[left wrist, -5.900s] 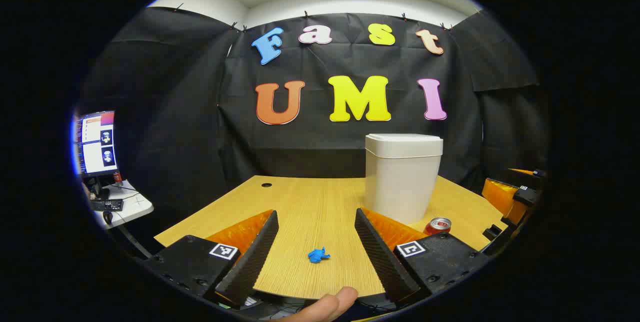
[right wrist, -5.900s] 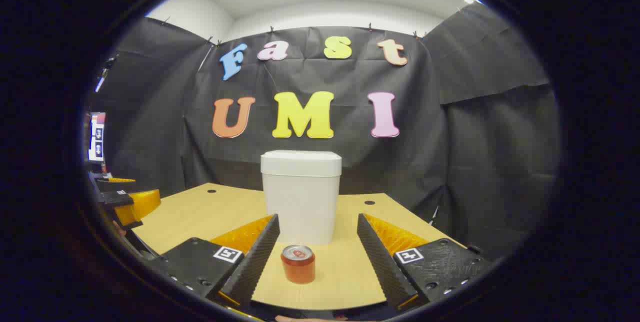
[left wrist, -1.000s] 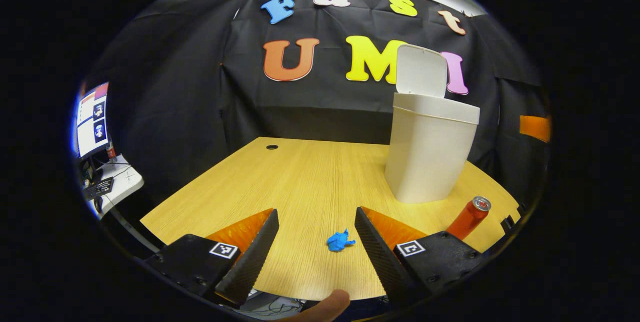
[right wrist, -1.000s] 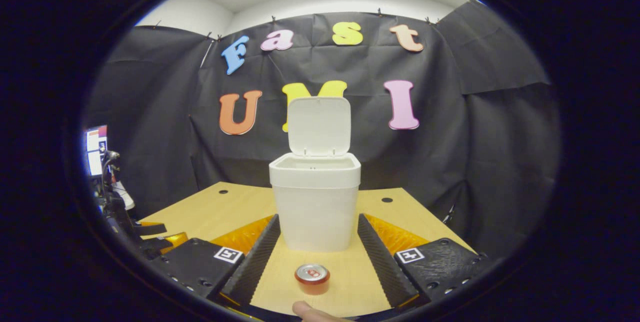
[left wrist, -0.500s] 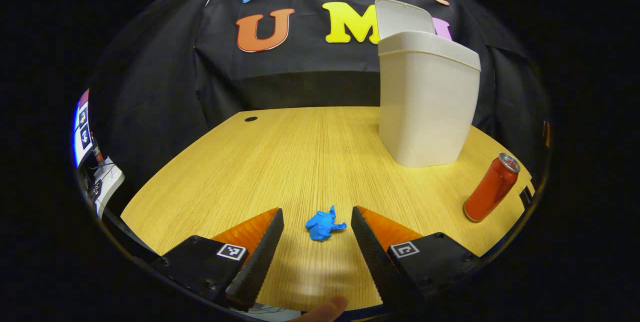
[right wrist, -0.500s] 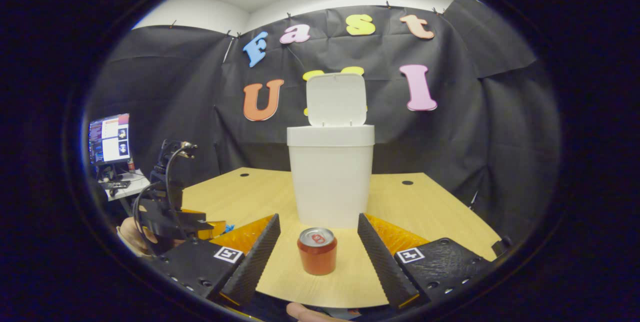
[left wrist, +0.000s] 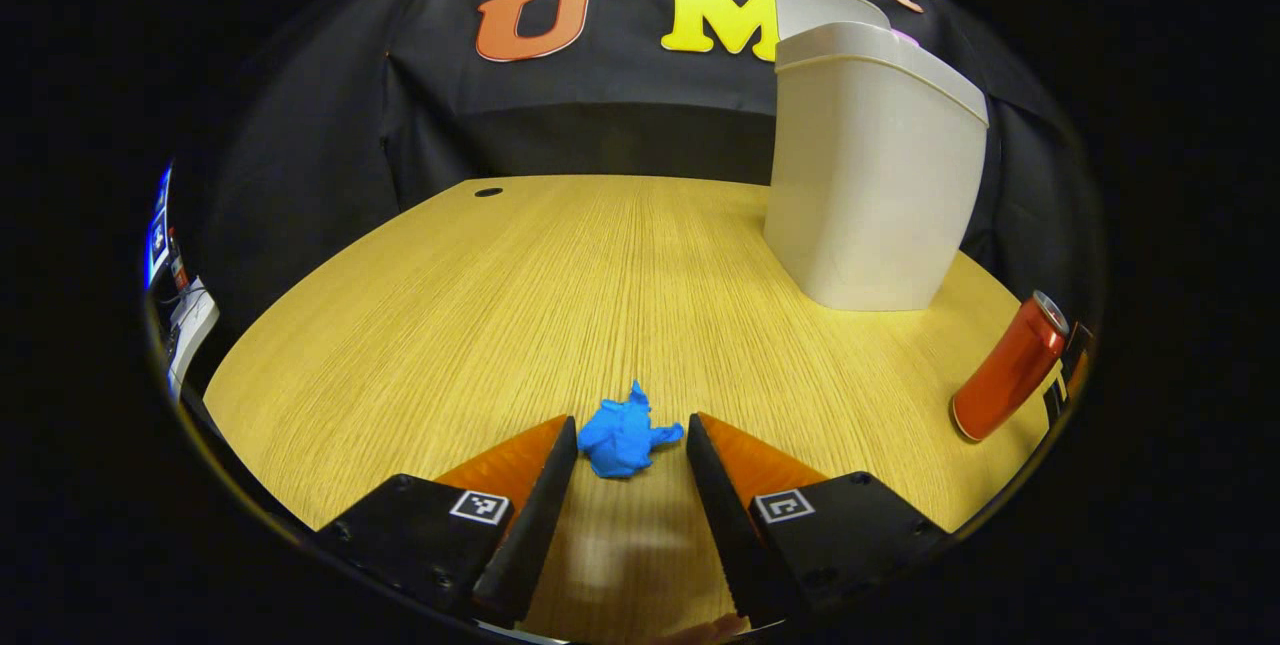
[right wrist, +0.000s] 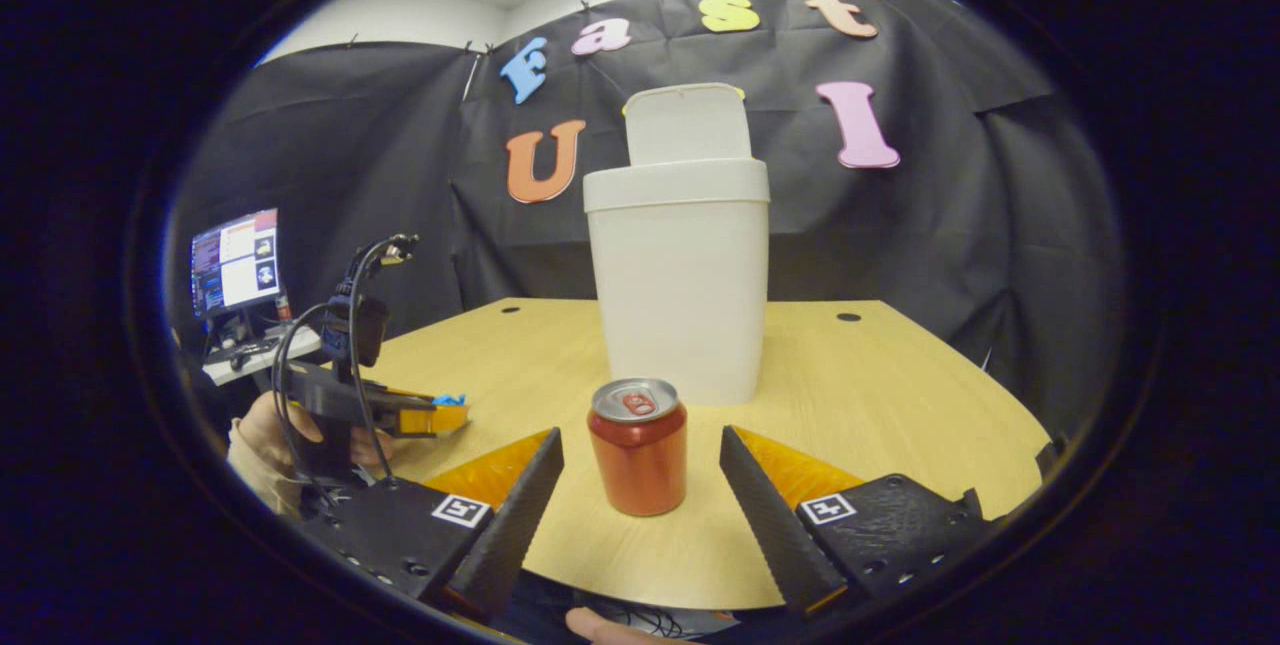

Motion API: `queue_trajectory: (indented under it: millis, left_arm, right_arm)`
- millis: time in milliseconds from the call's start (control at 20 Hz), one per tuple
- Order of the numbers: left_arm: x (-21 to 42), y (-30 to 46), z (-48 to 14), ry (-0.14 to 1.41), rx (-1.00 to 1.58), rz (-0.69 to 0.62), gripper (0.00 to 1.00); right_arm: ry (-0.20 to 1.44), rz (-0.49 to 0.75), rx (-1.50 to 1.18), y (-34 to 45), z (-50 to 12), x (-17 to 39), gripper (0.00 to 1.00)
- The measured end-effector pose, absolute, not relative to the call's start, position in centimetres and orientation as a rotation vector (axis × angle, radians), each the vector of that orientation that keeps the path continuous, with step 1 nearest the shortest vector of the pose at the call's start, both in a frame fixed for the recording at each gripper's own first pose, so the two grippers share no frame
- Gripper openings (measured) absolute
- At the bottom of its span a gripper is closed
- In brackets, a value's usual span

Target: Press the lid of the desktop garbage bin to open it, pick up the crumpled paper on the desktop and throw it into the bin, then pick up the pop can on the desktop and drop it into the bin, and finally close the garbage bin lid.

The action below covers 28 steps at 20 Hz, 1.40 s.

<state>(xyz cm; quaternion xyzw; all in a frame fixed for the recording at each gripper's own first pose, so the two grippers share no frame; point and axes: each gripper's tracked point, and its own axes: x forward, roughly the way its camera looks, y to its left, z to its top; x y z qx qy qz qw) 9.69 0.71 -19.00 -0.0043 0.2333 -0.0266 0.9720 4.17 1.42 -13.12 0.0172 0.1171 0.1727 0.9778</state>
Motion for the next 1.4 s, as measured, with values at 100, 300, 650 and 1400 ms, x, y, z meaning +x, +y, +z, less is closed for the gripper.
queue_trajectory:
  millis: [100,300,650,1400]
  left_arm:
    - [9.9,1.0,-19.0,0.467,0.015,-0.048,0.70]
    - [9.7,1.7,-19.2,0.486,0.023,-0.049,0.58]
    - [8.2,2.7,-15.3,0.402,0.054,-0.025,0.40]
    - [5.0,2.7,-5.6,0.174,-0.026,-0.001,0.40]
  right_arm:
    - [0.236,0.346,0.017,1.9,-13.8,4.5,0.96]
    - [0.235,0.276,-0.013,2.1,-15.1,5.0,0.96]
    - [0.187,0.156,-0.061,2.5,-15.2,7.1,0.96]
    - [0.259,0.117,-0.019,4.0,-13.9,10.7,0.79]
